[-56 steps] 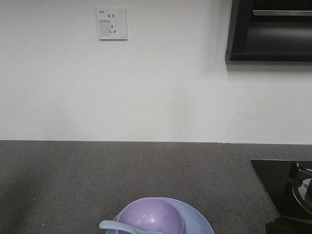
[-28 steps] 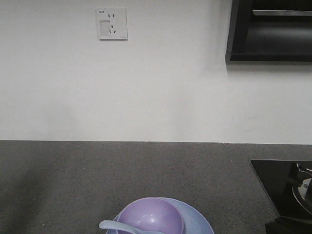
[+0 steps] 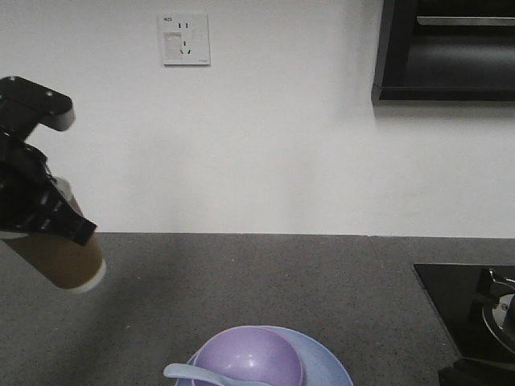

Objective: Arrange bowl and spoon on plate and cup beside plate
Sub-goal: 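Lower the brown paper cup onto the counter beside the plate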

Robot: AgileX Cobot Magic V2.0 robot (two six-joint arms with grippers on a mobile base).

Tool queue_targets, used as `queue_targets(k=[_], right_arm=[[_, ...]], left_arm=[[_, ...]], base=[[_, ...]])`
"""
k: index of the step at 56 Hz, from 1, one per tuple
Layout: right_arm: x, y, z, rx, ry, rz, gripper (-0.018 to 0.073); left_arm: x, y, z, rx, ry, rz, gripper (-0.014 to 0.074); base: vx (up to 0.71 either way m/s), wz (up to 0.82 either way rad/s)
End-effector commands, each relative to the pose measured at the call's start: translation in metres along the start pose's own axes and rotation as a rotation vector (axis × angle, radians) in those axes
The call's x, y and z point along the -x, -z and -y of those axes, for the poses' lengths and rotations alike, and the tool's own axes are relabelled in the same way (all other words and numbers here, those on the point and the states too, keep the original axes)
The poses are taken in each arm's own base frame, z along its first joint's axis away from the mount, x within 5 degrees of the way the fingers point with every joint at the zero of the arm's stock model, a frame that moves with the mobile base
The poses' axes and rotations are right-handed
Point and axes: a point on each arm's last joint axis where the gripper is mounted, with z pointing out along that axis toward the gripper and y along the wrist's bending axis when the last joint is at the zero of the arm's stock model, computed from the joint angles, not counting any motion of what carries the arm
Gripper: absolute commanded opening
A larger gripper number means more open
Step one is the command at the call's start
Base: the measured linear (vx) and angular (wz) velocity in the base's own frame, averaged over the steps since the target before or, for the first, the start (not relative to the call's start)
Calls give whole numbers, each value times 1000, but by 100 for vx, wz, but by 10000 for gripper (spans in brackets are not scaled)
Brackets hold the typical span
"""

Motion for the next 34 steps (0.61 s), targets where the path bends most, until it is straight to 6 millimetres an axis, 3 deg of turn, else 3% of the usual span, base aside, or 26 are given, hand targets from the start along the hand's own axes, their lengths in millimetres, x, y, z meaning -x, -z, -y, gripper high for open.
queue_targets(k=[1, 15, 24, 34], right_arm=[[16, 4, 1, -11, 23, 100, -8], [15, 4, 1, -11, 23, 99, -8], [15, 4, 1, -11, 23, 94, -8], [13, 4, 1, -10, 23, 76, -8]], left_arm=[[12, 10, 15, -47, -18, 95, 0], [21, -29, 52, -138, -77, 18, 0], [22, -54, 60, -142, -103, -42, 0], [23, -67, 61, -142, -103, -59, 0]], base=[[0, 0], [0, 0], [0, 0], [0, 0]])
